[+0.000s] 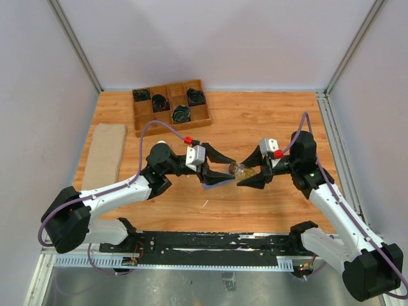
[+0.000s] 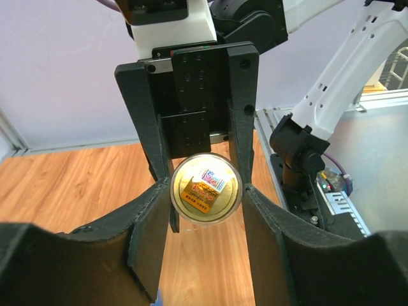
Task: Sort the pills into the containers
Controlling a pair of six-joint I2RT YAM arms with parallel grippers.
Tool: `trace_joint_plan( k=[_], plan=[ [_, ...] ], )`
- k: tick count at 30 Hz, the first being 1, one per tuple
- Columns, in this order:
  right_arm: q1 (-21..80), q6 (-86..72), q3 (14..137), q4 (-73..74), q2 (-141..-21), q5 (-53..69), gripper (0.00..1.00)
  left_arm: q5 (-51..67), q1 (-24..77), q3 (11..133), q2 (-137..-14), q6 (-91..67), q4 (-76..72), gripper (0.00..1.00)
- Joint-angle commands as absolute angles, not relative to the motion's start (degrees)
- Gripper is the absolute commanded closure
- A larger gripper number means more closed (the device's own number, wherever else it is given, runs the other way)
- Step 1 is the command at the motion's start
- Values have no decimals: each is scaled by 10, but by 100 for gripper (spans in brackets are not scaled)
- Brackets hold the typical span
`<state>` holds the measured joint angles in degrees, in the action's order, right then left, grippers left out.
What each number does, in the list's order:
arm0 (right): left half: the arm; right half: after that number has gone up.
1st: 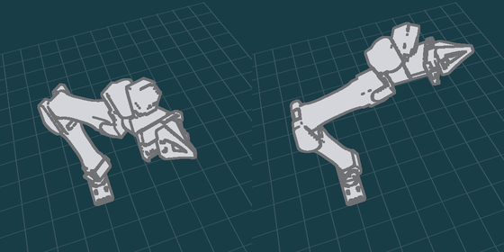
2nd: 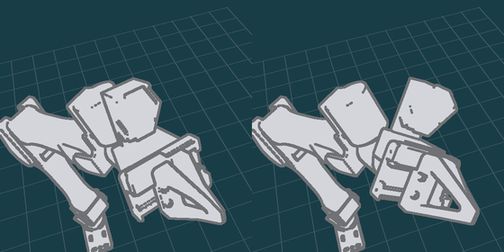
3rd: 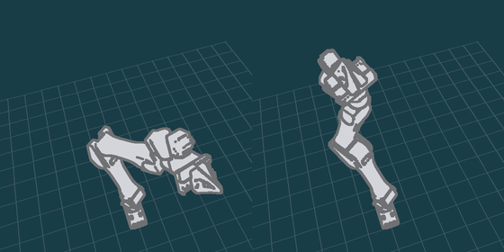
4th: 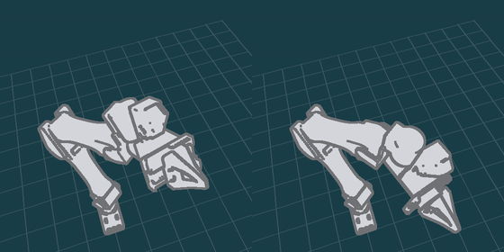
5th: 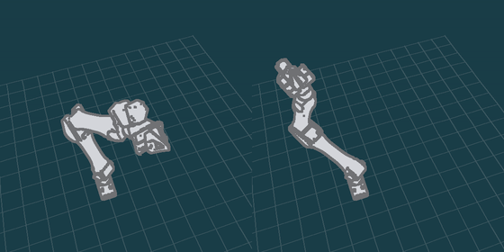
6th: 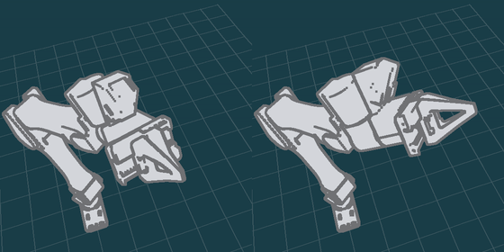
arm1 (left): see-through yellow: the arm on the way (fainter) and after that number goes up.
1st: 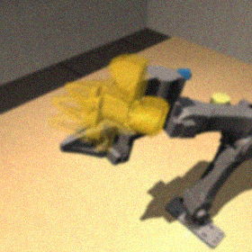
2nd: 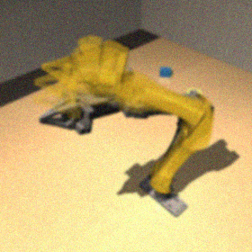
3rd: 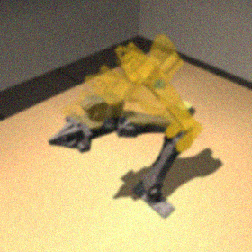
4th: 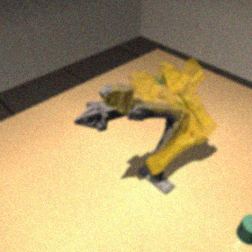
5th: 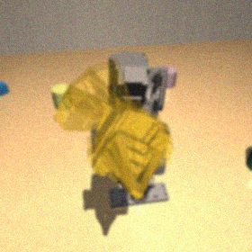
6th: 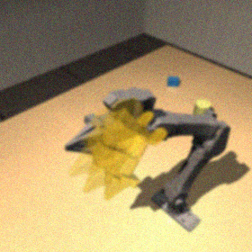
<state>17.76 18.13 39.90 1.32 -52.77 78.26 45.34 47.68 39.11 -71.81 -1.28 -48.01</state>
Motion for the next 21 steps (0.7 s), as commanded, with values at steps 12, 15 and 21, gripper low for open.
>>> trace_joint_plan(
  k=[12,15,21],
  plan=[
    [170,188,400,-2,-519,778,99,406,480,367,-704,-147,-554,94],
    [170,188,400,-1,-521,768,99,327,514,333,-674,-176,-559,100],
    [170,186,400,-2,-521,765,100,136,596,287,-625,-217,-559,100]
  ],
)
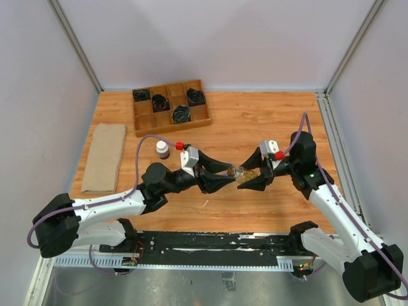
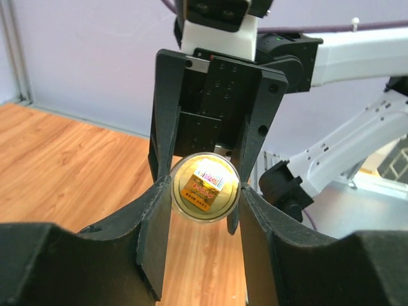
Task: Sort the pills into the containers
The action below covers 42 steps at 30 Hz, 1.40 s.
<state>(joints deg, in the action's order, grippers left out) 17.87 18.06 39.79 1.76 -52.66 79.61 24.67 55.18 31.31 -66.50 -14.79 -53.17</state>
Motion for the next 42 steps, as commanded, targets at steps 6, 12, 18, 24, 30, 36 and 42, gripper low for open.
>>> trace_joint_plan(
  k=[6,12,18,24,30,36,42],
  plan=[
    [170,184,399,-4,-523,766,99,16,623,273,-610,-291,-551,100],
    [170,184,399,-4,-520,766,99,-28,625,281,-606,-305,-518,100],
    [170,184,399,-4,-518,765,100,-92,624,265,-563,-276,-461,100],
    [167,182,399,-4,-515,763,100,-118,576,286,-549,-284,-294,100],
    [164,180,400,-5,-514,759,99,-134,467,305,-526,-264,-54,100],
    [164,180,400,-5,-520,749,99,-176,418,252,-509,-275,10,100],
    [162,179,400,-5,-517,744,99,-182,347,213,-584,-311,-19,99]
  ],
)
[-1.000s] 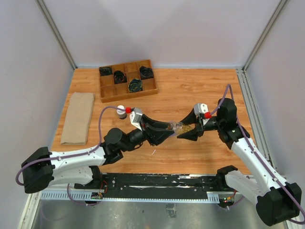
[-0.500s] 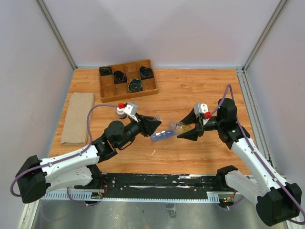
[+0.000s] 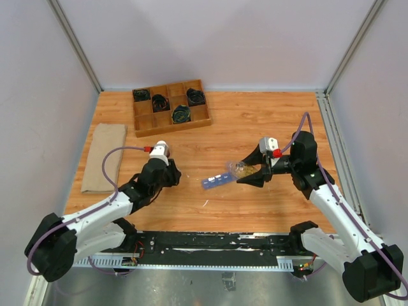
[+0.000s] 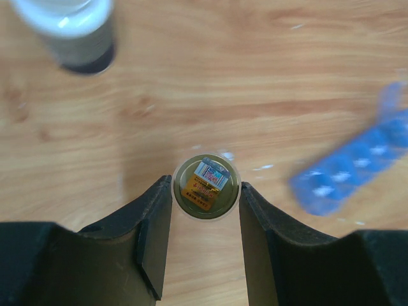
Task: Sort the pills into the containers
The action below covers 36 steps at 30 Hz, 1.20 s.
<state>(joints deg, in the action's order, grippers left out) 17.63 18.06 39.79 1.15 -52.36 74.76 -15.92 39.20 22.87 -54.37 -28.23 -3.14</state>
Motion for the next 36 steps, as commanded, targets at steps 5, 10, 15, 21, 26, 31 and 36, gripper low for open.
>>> trace_joint_plan(
  k=[5,10,15,21,26,31,36],
  plan=[
    [162,178,400,-5,-519,744,99,-221,325,224,-618,-344,12,97],
    [162,177,400,-4,-517,744,99,-250,323,225,-622,-362,26,90],
    [162,174,400,-7,-514,746,99,-251,321,219,-613,-364,26,75],
    [161,170,400,-9,-510,748,99,-254,321,213,-595,-369,29,48],
    [157,156,397,-23,-507,751,99,-253,321,204,-566,-371,32,36],
    [150,136,397,-36,-501,752,99,-225,321,201,-521,-373,35,35],
    [120,10,414,-109,-477,678,99,-104,321,194,-440,-356,1,31]
  ],
)
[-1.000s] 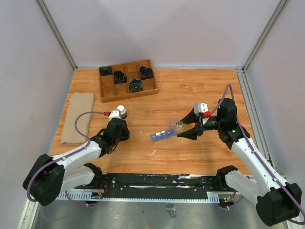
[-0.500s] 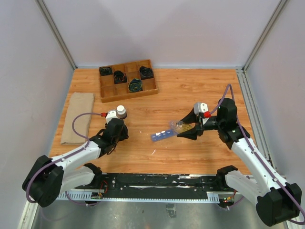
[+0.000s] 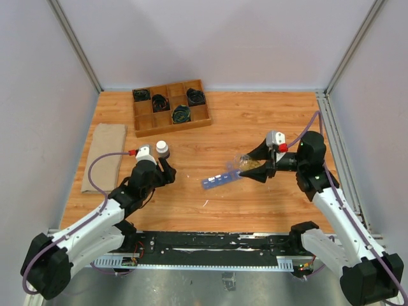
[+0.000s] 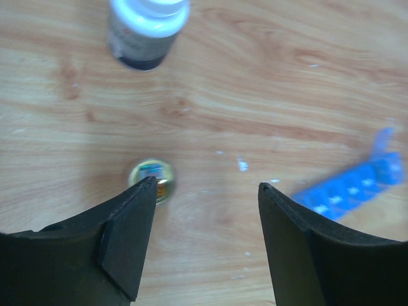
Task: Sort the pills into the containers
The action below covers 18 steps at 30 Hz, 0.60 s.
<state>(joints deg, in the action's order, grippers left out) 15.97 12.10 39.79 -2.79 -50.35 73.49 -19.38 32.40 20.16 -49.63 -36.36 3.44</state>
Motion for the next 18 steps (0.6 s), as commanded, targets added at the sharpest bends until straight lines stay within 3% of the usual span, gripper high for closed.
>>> trace_joint_plan(
  k=[1,6,8,11,13,18],
  plan=[
    [105,-23,423,-123,-472,649,99,-81,321,188,-417,-354,-10,31],
    [36,-238,509,-174,-468,420,99,2,321,165,-339,-362,-62,29],
    [26,-363,526,-266,-497,480,99,27,321,167,-332,-364,-70,29],
    [67,-592,494,-619,-518,575,99,57,321,171,-336,-365,-80,28],
    [77,-623,486,-707,-484,584,99,68,321,172,-338,-365,-84,28],
    [-4,-554,530,-435,-462,458,99,99,321,169,-349,-374,-124,29]
  ],
)
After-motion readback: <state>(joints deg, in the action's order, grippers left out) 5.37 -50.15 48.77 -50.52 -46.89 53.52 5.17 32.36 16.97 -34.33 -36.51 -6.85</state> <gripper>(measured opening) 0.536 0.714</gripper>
